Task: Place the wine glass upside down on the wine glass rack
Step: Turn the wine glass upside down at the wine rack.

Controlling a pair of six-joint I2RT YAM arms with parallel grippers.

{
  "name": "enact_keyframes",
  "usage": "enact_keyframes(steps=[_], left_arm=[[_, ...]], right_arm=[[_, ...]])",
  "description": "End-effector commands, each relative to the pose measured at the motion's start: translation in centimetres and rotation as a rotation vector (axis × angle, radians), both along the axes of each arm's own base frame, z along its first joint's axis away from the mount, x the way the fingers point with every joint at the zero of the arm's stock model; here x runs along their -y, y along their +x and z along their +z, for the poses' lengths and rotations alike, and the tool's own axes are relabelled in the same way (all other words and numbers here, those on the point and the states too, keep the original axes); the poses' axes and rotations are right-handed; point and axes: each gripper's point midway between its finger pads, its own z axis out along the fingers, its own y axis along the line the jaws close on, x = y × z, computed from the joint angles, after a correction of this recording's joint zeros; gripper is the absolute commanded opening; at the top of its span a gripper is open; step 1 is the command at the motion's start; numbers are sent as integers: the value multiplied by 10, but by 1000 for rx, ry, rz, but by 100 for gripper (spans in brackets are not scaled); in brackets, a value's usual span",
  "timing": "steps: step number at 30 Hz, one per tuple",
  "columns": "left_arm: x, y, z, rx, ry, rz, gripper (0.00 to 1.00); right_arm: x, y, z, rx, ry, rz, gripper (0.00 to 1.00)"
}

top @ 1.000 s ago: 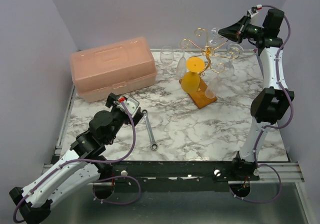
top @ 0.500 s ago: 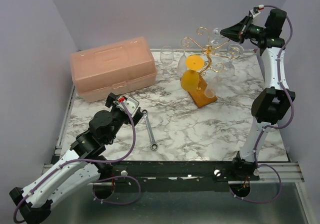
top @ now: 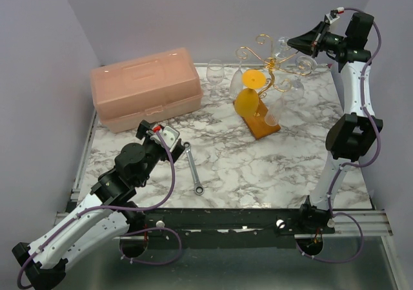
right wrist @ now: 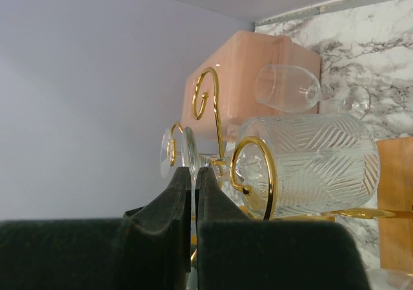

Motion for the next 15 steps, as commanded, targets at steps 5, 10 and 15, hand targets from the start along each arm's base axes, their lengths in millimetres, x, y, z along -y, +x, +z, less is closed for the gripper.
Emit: enact_keyframes(steps=[5,10,15], left_arm=[[3,0,6,16,-22,-16,98],[3,0,6,18,-24,-16,99],[3,0,7,18,-24,-16,99]], right_arm=[[5,-26,48,124,-24,16,0],[4,-28,49,127,-25,19,0],[3,-30,52,134,-27,18,0]])
